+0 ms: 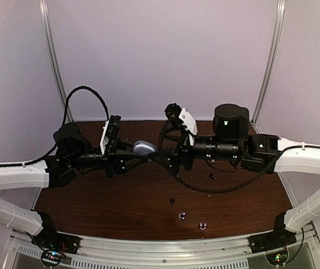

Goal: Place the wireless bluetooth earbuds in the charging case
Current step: Open the charging case, then adjust the right earbud at the corner of the board.

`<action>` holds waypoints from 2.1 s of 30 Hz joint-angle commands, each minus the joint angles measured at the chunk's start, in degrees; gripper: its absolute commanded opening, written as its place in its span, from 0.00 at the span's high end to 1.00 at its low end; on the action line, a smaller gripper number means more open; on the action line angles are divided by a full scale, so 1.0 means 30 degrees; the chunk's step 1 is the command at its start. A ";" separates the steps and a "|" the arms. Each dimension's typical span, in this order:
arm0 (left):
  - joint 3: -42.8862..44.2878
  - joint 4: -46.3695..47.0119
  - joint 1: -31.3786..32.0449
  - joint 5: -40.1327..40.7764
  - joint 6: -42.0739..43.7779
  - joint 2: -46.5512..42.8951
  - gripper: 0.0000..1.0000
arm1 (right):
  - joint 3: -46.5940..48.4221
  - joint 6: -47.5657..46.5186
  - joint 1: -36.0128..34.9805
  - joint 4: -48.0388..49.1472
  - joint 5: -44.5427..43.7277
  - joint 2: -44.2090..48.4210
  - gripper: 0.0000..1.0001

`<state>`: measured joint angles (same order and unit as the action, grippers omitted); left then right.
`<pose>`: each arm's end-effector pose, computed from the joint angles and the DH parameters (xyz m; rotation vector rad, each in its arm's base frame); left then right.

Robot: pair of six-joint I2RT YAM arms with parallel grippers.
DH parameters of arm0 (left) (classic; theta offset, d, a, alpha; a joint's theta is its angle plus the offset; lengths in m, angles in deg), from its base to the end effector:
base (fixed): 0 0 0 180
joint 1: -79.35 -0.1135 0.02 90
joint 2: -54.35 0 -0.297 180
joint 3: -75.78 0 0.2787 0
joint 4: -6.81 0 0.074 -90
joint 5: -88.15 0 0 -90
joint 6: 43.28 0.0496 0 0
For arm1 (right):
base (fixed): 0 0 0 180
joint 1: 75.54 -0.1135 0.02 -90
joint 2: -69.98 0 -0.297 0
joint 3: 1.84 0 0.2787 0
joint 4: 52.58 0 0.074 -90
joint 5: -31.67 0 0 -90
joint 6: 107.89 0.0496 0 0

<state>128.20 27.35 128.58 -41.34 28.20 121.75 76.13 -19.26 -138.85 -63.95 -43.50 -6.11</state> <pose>0.1634 -0.2378 0.3265 1.0096 1.3429 -1.4253 0.1447 0.3161 0.3908 -1.1501 1.4392 1.0022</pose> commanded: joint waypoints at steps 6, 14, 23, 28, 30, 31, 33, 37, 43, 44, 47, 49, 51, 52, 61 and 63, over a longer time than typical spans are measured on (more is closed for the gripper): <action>-0.0087 0.1543 0.0023 -0.1299 0.0310 -0.0081 1.00 | 0.0786 0.1745 0.1322 0.0668 0.0667 -0.0366 0.15; -0.0087 0.1490 0.0025 -0.1518 0.0443 -0.0028 1.00 | 0.0676 0.2212 0.2432 0.0756 0.0577 -0.0168 0.16; 0.0096 0.1011 0.0025 -0.0988 -0.0093 0.0552 1.00 | 0.0395 0.2271 0.3261 0.0857 0.1080 0.0428 0.17; -0.0618 0.1619 0.0025 -0.0093 -0.0271 0.0363 1.00 | -0.0516 0.2442 0.3675 0.0849 0.1315 0.1930 0.17; -0.1025 0.1929 0.0009 0.0219 -0.0368 0.0157 1.00 | -0.0920 0.2515 0.3786 0.0457 0.1097 0.2614 0.16; -0.1222 0.2103 -0.0003 0.0312 -0.0352 0.0079 1.00 | -0.1125 0.2558 0.3790 0.0191 0.0917 0.3093 0.15; -0.1590 0.2272 0.0011 0.0413 -0.0133 -0.0242 1.00 | -0.1645 0.2723 0.3813 -0.0449 0.0268 0.3783 0.14; -0.2442 0.2173 0.0019 0.0624 0.0462 -0.0928 1.00 | -0.2553 0.3213 0.3789 -0.2148 -0.0478 0.5147 0.12; -0.3061 0.0232 0.0023 0.0963 0.2168 -0.1817 1.00 | -0.2736 0.3455 0.3788 -0.5587 -0.0043 0.5906 0.02; -0.3136 -0.0073 0.0021 0.1017 0.2323 -0.1947 1.00 | -0.2806 0.3189 0.3788 -0.6149 0.0287 0.5897 0.01; -0.3526 -0.0261 0.0025 0.1109 0.2381 -0.2512 1.00 | -0.3011 0.2654 0.3789 -0.8279 0.0612 0.5340 0.06; -0.3667 -0.0512 0.0021 0.1264 0.2366 -0.2843 1.00 | -0.3170 0.2635 0.3797 -0.9739 0.1142 0.4649 0.11; -0.3756 -0.0906 0.0025 0.1545 0.2317 -0.3139 1.00 | -0.3576 0.2881 0.3720 -1.0829 0.1836 0.4096 0.18; -0.3852 -0.0937 0.0025 0.1613 0.2246 -0.3328 1.00 | -0.3892 0.3256 0.3557 -1.1110 0.2056 0.3953 0.20; -0.4570 -0.0763 0.0025 0.2004 0.1729 -0.3770 1.00 | -0.8761 0.7461 0.0132 -0.7955 0.0348 0.5296 0.31; -0.4652 -0.0633 0.0025 0.1871 0.1710 -0.3674 1.00 | -0.9157 0.7544 0.0055 -0.7391 -0.0773 0.4770 0.35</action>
<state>115.02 23.22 128.49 -36.09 33.71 110.86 50.78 -1.29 -138.00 -91.93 -39.69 8.27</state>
